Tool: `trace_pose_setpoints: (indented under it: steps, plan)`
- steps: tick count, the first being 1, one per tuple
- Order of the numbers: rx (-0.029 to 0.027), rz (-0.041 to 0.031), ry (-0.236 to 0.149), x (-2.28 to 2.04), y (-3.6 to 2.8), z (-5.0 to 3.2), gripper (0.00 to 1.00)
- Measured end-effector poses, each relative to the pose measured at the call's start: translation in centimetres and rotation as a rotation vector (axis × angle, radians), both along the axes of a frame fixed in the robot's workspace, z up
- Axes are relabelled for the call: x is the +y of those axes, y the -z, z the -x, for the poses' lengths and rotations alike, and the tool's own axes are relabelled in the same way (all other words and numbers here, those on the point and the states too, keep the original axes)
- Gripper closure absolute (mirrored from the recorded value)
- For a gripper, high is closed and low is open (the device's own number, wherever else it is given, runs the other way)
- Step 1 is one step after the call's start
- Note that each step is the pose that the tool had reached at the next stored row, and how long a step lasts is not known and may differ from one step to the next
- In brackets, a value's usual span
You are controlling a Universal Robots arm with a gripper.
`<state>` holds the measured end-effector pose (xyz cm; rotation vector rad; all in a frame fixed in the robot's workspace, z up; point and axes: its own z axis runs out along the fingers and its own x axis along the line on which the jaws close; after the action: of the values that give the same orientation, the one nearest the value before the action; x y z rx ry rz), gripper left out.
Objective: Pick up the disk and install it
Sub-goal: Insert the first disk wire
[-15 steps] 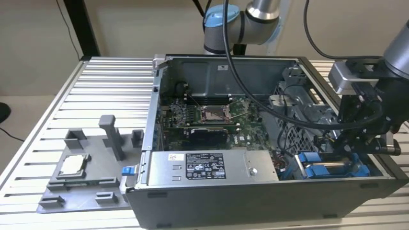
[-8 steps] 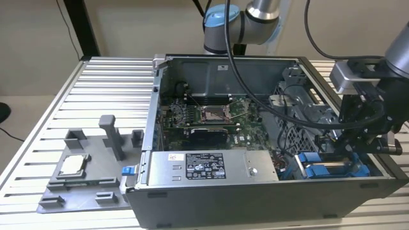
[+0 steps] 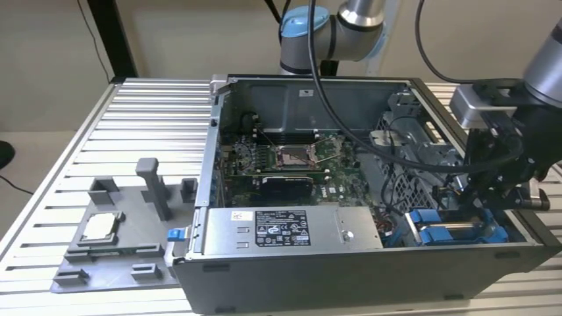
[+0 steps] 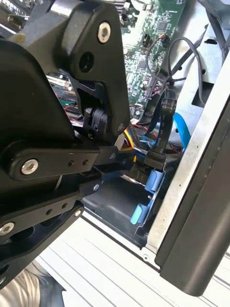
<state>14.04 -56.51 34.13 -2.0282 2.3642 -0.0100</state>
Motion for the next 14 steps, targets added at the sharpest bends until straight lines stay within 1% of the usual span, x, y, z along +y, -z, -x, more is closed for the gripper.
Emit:
trace_pose_setpoints:
  steps: [4, 9, 14]
  plan:
    - [0.0, 0.0109, -0.001, 0.14, 0.09, -0.03, 1.0]
    - [0.0, 0.0116, -0.001, 0.15, 0.11, -0.03, 1.0]
    - [0.0, 0.0125, -0.001, 0.36, 0.14, -0.03, 1.0]
